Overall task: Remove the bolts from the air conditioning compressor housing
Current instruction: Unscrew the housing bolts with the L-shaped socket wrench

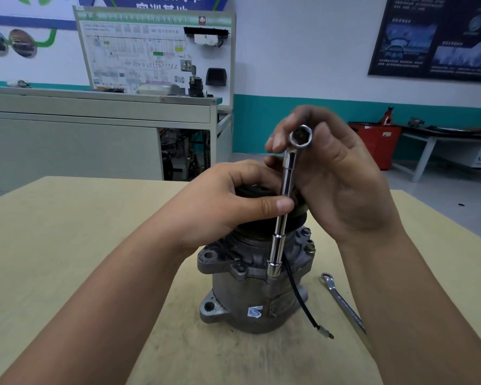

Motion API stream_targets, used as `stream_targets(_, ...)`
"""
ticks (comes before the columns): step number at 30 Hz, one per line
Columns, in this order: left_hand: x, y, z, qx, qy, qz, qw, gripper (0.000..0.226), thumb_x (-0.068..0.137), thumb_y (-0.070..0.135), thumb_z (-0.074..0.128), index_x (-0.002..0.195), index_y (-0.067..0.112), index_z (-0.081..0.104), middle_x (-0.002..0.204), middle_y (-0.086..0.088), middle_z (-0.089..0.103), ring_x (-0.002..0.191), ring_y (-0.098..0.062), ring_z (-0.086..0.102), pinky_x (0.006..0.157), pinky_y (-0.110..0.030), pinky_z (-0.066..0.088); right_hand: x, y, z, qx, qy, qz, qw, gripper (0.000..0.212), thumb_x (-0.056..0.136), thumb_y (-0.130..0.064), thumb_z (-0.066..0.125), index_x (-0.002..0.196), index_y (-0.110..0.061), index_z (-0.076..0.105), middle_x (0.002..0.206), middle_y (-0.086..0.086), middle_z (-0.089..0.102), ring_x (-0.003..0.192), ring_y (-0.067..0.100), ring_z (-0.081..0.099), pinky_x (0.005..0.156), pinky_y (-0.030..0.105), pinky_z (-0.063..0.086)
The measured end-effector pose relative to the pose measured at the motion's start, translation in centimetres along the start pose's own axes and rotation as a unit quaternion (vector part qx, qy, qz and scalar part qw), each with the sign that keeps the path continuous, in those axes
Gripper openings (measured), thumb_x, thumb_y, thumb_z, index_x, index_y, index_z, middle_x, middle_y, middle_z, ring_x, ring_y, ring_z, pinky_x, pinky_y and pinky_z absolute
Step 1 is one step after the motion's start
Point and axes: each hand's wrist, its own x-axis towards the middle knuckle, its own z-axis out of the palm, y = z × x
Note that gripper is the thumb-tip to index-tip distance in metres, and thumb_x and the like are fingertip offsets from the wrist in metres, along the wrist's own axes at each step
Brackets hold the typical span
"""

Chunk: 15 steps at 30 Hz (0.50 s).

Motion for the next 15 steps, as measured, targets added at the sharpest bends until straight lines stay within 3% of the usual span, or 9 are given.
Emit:
stream_targets(5, -0.28, 0.4, 0.06, -0.006, -0.01, -0.004, 1.0, 0.029, 0.06, 0.031, 0.074, 0.077, 0.01, 0.065, 0.082, 0.016, 0.066, 0.08, -0.004, 0.064, 0.079, -0.018, 0.051, 0.08, 0.0, -0.12, -0.019, 0.034, -0.012, 0.999, 0.013, 0.067, -0.029, 0.071, 0.073, -0.018, 0.069, 0.081, -0.003, 0.06, 0.078, 0.009, 0.053, 0.073, 0.031, 0.042)
stream_targets(7, -0.27, 0.27, 0.02, -0.003, -0.007, -0.01, 1.0, 0.035, 0.06, 0.031, 0.081, 0.08, 0.008, 0.065, 0.083, 0.015, 0.068, 0.083, -0.007, 0.065, 0.081, -0.023, 0.052, 0.0, -0.02, -0.16, -0.008, 0.049, -0.003, 0.999, 0.014, 0.067, -0.028, 0.067, 0.077, -0.018, 0.072, 0.079, -0.007, 0.066, 0.072, 0.006, 0.057, 0.07, 0.028, 0.047)
stream_targets(11, -0.15, 0.18, -0.09, -0.004, -0.011, -0.002, 1.0, 0.016, 0.066, 0.026, 0.075, 0.081, 0.022, 0.074, 0.093, 0.006, 0.069, 0.094, -0.012, 0.067, 0.088, -0.024, 0.052, 0.03, -0.08, -0.23, -0.004, 0.079, 0.011, 0.997, 0.023, 0.077, -0.02, 0.057, 0.097, -0.009, 0.059, 0.075, -0.007, 0.066, 0.073, 0.005, 0.06, 0.072, 0.024, 0.05)
stream_targets(15, -0.11, -0.01, -0.14, 0.004, -0.017, 0.008, 1.0, 0.017, 0.07, 0.023, 0.072, 0.087, 0.022, 0.076, 0.103, 0.004, 0.069, 0.099, -0.01, 0.066, 0.091, -0.023, 0.05, 0.2, 0.09, -0.25, 0.006, 0.107, 0.019, 0.994, 0.018, 0.078, -0.015, 0.055, 0.095, -0.007, 0.055, 0.075, -0.002, 0.065, 0.073, 0.007, 0.061, 0.072, 0.024, 0.051)
